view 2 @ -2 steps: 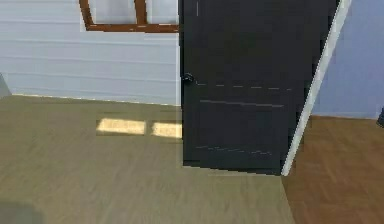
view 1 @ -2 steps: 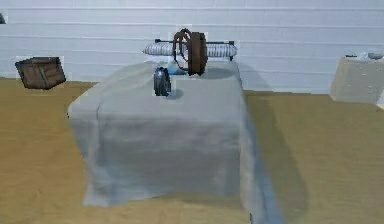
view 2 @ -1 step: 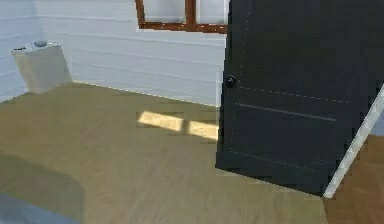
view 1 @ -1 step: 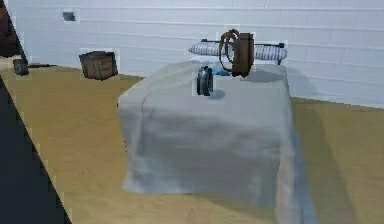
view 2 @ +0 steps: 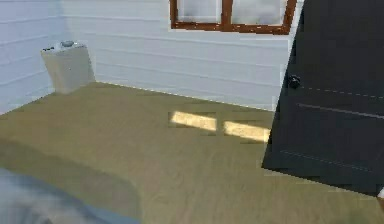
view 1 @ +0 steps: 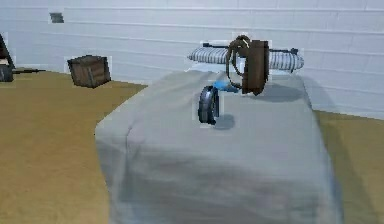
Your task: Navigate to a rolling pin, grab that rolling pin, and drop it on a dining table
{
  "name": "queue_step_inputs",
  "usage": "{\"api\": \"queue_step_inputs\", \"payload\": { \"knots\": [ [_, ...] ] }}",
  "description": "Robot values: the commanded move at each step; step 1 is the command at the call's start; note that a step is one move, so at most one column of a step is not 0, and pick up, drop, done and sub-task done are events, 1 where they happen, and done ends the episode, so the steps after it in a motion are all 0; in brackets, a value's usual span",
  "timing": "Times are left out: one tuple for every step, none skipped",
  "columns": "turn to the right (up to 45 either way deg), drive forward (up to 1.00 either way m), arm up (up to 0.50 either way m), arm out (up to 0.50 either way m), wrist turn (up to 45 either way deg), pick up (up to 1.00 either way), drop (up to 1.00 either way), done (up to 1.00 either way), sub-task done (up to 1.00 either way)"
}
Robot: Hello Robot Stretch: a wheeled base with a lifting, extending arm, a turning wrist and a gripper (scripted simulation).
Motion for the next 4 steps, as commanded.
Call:
{"api": "queue_step_inputs", "payload": {
  "knots": [
    [-45.0, 0.0, 0.0, 0.0, 0.0, 0.0, 0.0, 0.0, 0.0],
    [0.0, 1.0, 0.0, 0.0, 0.0, 0.0, 0.0, 0.0, 0.0],
    [-42.0, 0.0, 0.0, 0.0, 0.0, 0.0, 0.0, 0.0, 0.0],
    [0.0, 0.05, 0.0, 0.0, 0.0, 0.0, 0.0, 0.0, 0.0]
  ]
}}
